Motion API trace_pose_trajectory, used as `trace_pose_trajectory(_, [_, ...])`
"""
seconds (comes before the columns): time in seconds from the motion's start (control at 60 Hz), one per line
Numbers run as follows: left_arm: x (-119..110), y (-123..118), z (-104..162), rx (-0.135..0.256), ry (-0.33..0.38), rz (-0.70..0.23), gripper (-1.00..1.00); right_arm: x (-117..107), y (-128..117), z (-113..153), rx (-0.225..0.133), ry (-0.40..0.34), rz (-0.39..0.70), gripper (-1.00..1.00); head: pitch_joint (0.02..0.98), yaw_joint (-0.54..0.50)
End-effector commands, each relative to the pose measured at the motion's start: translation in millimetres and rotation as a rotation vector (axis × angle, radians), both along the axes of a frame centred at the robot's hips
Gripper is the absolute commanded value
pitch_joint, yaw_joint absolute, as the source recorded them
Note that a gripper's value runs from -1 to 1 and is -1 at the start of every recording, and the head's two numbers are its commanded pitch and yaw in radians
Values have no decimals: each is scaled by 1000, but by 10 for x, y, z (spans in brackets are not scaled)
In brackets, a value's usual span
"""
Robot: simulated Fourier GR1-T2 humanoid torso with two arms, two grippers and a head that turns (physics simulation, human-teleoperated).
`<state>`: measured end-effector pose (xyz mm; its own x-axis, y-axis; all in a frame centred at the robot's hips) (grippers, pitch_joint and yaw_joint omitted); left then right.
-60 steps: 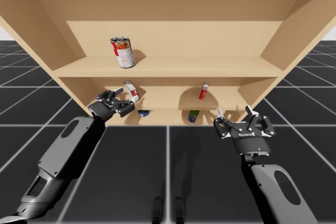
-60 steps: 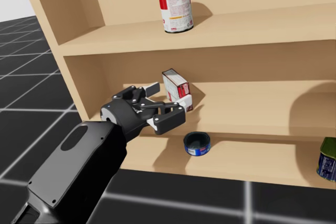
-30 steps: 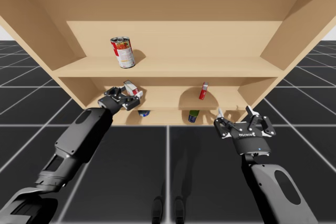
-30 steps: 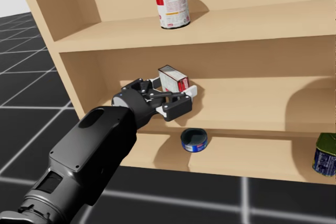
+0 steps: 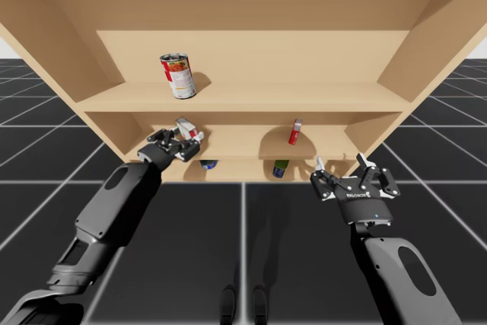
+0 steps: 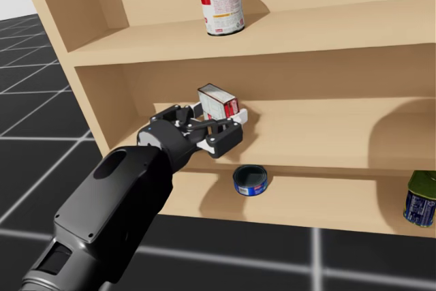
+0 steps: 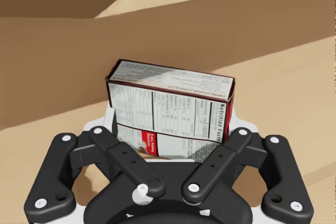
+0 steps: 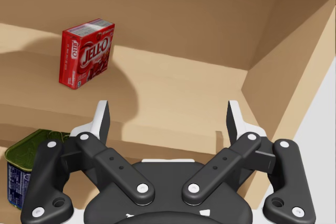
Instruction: Look through the shelves, find the pudding box, and take it.
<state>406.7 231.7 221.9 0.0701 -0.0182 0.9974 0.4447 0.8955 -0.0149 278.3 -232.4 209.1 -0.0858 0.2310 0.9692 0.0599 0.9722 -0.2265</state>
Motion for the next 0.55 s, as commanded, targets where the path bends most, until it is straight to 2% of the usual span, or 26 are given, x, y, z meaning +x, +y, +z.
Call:
trace_pose_trajectory(0.017, [-176,-26,166,10,-42,-93,974,3,0,1,-1,-1,-1,-1000,591,291])
trace_pose_trajectory(0.05, [-251,-18,178,22,-53,-89,972,4,-1,0,-2,-2,0,-1000,590,292])
trace_pose_trajectory(0.233, [-580,22,187,37,-77,-100,976,5,-4,-3,-5,-2,-2,-1000,590,307])
trace_pose_trajectory(0.3, [-677,32,189,31,-74,-101,982,5,-4,-5,-9,-4,-2,-1000,590,308])
trace_pose_trajectory(0.517, [-1162,81,208,56,-72,-109,927,7,5,-11,-28,-10,7,-1000,578,322])
trace_pose_trajectory(0.55, [-1267,99,215,47,-77,-120,934,8,0,-9,-28,-12,7,-1000,580,321])
